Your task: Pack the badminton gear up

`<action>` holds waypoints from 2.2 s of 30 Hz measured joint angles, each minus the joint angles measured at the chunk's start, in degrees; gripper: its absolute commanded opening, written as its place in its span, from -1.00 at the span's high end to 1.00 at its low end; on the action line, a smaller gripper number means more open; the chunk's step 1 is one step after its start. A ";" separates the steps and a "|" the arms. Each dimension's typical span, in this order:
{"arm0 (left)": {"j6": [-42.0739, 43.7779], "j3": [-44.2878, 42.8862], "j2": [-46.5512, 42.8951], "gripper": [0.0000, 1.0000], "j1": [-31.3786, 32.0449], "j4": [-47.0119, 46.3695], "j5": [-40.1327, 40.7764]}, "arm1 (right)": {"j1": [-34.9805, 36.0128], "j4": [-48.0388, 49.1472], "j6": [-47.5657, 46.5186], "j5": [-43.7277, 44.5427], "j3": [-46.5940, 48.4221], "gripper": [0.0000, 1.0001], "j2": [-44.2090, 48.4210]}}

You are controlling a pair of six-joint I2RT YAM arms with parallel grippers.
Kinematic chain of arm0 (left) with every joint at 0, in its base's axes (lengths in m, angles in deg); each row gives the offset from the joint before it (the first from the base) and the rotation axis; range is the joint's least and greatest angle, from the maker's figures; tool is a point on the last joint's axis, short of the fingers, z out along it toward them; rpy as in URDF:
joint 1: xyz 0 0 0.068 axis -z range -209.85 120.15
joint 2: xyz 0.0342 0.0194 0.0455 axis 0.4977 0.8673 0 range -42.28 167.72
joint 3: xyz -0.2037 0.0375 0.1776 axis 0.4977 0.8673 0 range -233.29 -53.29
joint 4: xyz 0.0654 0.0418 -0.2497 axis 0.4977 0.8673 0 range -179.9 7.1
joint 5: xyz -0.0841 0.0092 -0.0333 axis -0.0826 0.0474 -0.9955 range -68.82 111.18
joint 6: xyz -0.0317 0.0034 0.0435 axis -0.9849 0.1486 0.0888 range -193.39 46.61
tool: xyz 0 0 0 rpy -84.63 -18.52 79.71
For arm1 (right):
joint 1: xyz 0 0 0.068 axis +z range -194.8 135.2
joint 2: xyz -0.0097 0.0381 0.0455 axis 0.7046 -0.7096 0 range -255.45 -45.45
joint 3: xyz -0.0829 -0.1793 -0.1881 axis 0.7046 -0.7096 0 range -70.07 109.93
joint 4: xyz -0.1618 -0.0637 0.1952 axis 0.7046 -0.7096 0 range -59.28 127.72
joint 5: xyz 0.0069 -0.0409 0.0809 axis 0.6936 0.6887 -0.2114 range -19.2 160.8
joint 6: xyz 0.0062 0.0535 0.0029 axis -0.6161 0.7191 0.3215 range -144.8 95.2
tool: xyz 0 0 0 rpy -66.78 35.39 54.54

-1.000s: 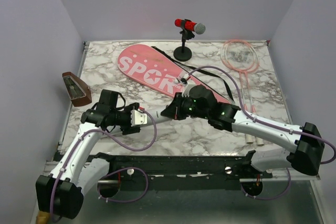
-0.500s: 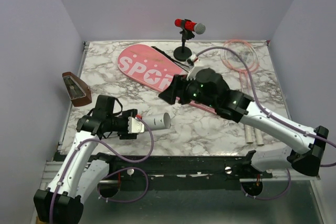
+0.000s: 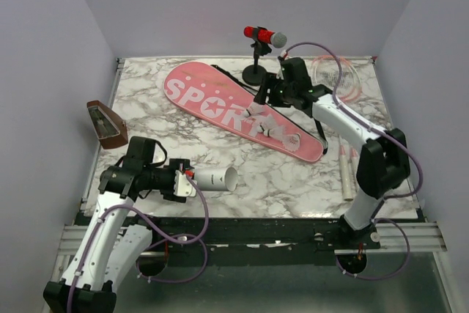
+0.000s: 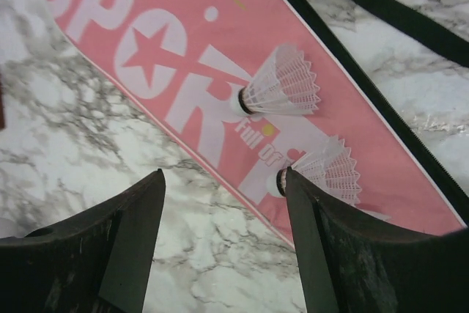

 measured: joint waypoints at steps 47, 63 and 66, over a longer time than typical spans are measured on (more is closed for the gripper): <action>-4.00 2.95 -2.89 -0.05 -0.02 -4.02 1.25 | -5.09 13.14 -2.34 -16.00 4.44 0.73 -22.86; -15.52 3.02 2.40 -0.04 -0.02 -12.79 2.89 | -2.56 12.90 0.26 -17.20 -5.95 0.99 0.96; -17.31 3.41 2.40 -0.04 -0.02 -14.51 2.86 | 2.27 10.64 -0.24 -15.32 -5.84 0.99 8.76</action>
